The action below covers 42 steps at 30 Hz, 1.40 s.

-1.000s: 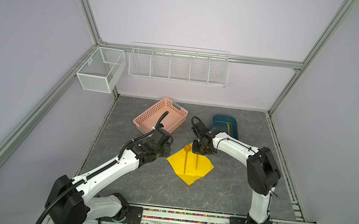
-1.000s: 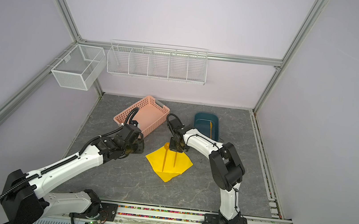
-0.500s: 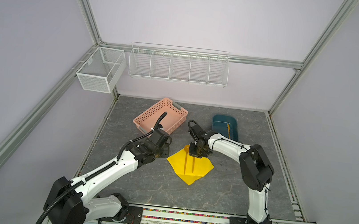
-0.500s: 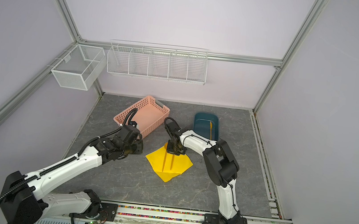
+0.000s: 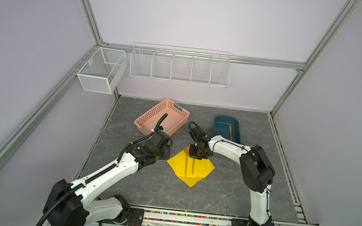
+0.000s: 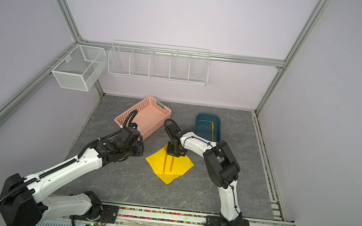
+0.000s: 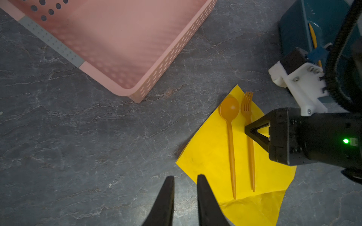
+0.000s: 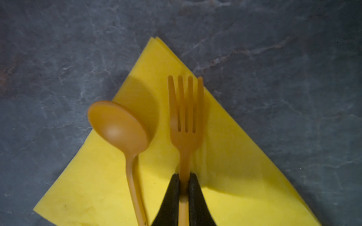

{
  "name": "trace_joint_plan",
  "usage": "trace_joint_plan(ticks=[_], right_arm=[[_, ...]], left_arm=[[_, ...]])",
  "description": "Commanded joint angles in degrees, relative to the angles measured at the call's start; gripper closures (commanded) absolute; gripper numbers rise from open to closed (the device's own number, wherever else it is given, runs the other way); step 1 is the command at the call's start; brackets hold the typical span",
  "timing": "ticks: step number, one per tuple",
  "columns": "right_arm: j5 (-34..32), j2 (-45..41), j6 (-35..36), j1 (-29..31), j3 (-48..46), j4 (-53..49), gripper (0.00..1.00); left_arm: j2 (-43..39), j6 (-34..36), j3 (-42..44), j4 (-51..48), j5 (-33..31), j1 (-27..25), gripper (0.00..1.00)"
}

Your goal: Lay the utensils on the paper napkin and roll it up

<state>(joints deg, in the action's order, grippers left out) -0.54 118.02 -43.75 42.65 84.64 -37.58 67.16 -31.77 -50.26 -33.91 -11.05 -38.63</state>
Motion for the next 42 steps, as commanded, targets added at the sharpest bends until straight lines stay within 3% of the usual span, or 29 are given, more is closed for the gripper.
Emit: trace_joint_plan(ticks=[1, 6, 16, 34, 42], right_arm=[[0.51, 0.48, -1.32, 0.62, 0.74, -0.04, 0.89], [-0.32, -0.13, -1.1, 0.99, 0.9, -0.61, 0.89], [-0.88, -1.83, -0.08, 1.2, 0.96, -1.72, 0.89], [0.66, -1.7, 0.26, 1.38, 1.32, -1.63, 0.9], [0.7, -1.04, 0.51, 1.42, 1.23, -1.66, 0.9]], left_arm=[[-0.84, 0.14, 0.69, 0.42, 0.11, 0.27, 0.77], [0.24, 0.0, 1.36, 1.5, 1.15, 0.4, 0.8], [7.87, -1.71, 1.43, 7.28, 7.4, 0.73, 1.0], [22.71, -1.71, -0.3, 8.52, 15.77, 2.25, 1.0], [25.8, -1.98, -0.46, 8.2, 14.83, 2.25, 1.0]])
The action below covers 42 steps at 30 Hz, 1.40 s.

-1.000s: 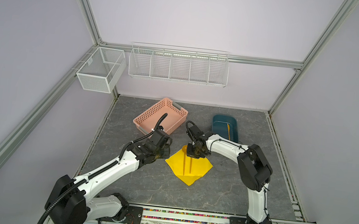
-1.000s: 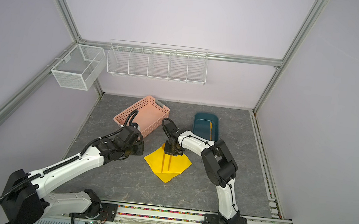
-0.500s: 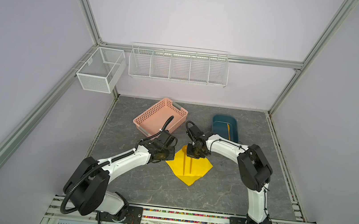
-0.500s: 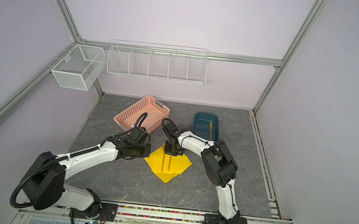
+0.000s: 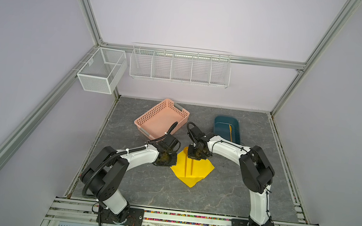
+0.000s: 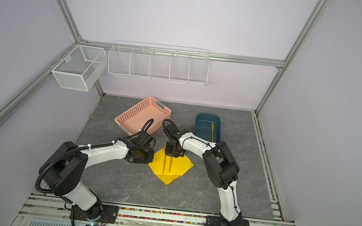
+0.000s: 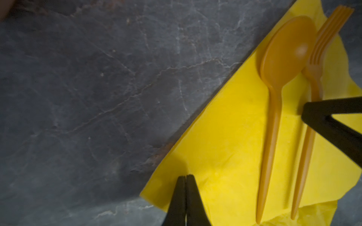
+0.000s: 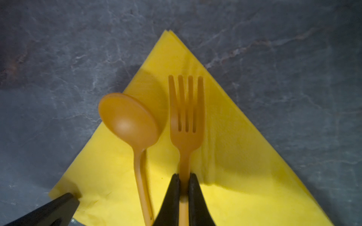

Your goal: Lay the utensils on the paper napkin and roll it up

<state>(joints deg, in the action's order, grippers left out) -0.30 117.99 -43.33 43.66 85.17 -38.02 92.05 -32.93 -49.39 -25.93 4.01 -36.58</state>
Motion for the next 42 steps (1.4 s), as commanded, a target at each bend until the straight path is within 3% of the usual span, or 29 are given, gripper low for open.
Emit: trace_joint_plan(ticks=[1, 42], right_arm=[[0.63, -0.9, 0.11, 0.35, 0.79, -1.25, 0.9], [2.09, 1.14, 0.38, 1.09, 1.14, -2.15, 0.89]], left_arm=[[1.21, -0.65, -1.34, 0.18, -0.23, 0.19, 1.0], [3.05, -0.38, -1.0, -0.61, -0.68, 0.28, 1.0]])
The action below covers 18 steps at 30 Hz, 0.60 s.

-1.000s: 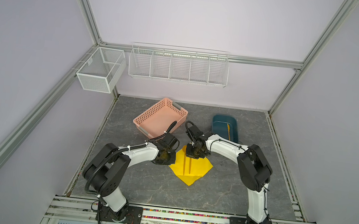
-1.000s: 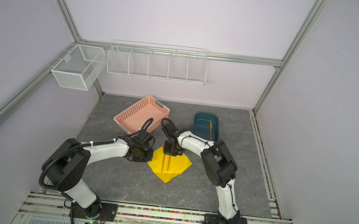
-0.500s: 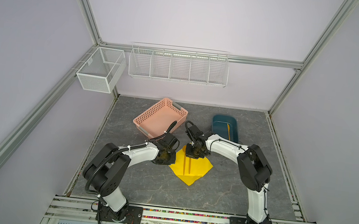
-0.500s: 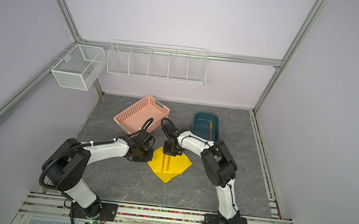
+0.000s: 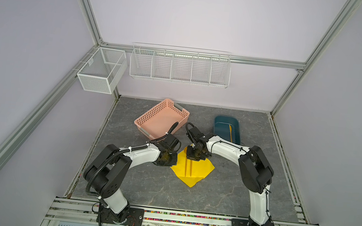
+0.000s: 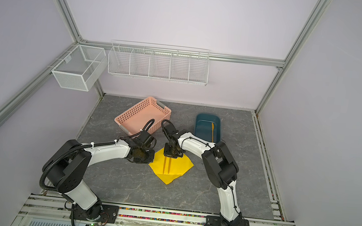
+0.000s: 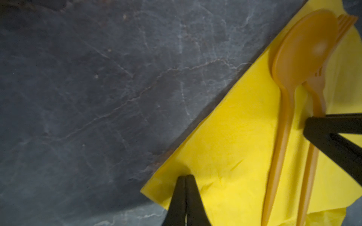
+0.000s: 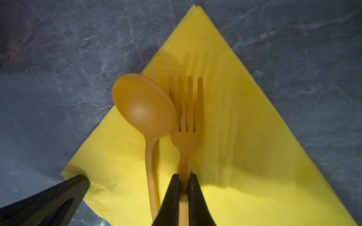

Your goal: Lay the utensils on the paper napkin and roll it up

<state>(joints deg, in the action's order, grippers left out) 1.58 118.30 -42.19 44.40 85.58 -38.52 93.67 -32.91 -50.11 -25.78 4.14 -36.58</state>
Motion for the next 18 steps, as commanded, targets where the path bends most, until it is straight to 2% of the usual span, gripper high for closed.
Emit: trace_joint_plan(ticks=[1, 18], right_arm=[[0.22, 0.79, -0.96, 0.4, 0.68, -1.69, 0.89], [0.79, 0.88, -2.43, 0.51, 0.57, -1.89, 0.86]], left_arm=[[1.36, -0.43, -0.21, -0.77, -0.88, 0.27, 1.0], [1.6, -0.58, -0.59, -0.87, -0.89, 0.28, 1.0]])
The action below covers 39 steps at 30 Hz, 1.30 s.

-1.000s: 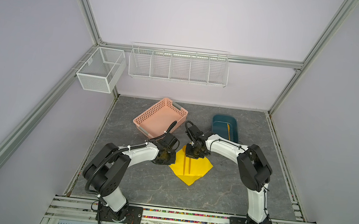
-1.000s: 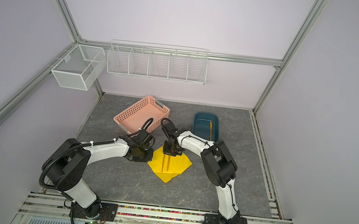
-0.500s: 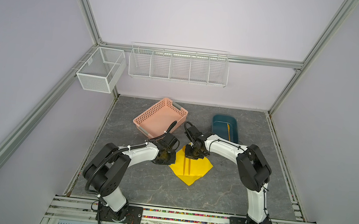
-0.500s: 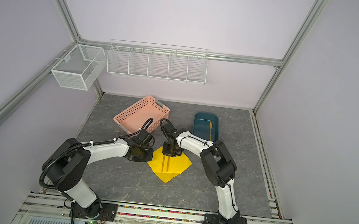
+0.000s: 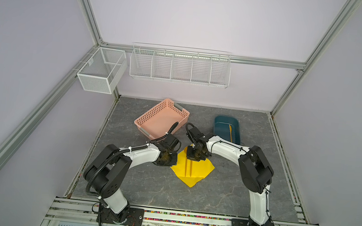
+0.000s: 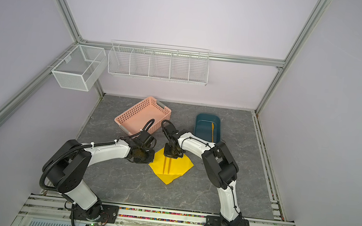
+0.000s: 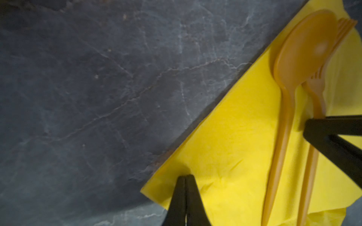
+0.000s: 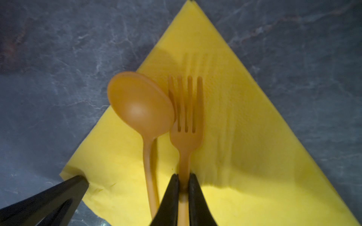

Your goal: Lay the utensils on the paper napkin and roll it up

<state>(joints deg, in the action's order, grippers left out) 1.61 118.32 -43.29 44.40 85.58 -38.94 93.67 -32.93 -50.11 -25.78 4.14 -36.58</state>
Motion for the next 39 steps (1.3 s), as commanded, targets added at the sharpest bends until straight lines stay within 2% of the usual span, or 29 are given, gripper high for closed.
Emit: trace_joint_plan(ticks=[1, 20, 25, 39], right_arm=[[0.77, 0.87, -1.36, 0.47, 0.55, -1.5, 0.86], [-0.37, -0.93, -1.91, 0.55, 0.37, -2.61, 0.76], [-1.42, -2.98, -1.41, 0.37, 0.86, -4.1, 0.72], [-2.36, -12.28, 1.25, -1.53, 0.99, -6.95, 0.71]], left_arm=[[1.56, -0.56, -0.62, -0.94, -0.83, 0.26, 1.0], [1.16, -0.56, -0.52, -1.19, -0.96, 0.28, 1.0], [0.59, -0.48, -0.56, -1.38, -0.98, 0.27, 1.0], [-1.27, -0.2, -4.33, -4.64, -1.53, 0.21, 0.98]])
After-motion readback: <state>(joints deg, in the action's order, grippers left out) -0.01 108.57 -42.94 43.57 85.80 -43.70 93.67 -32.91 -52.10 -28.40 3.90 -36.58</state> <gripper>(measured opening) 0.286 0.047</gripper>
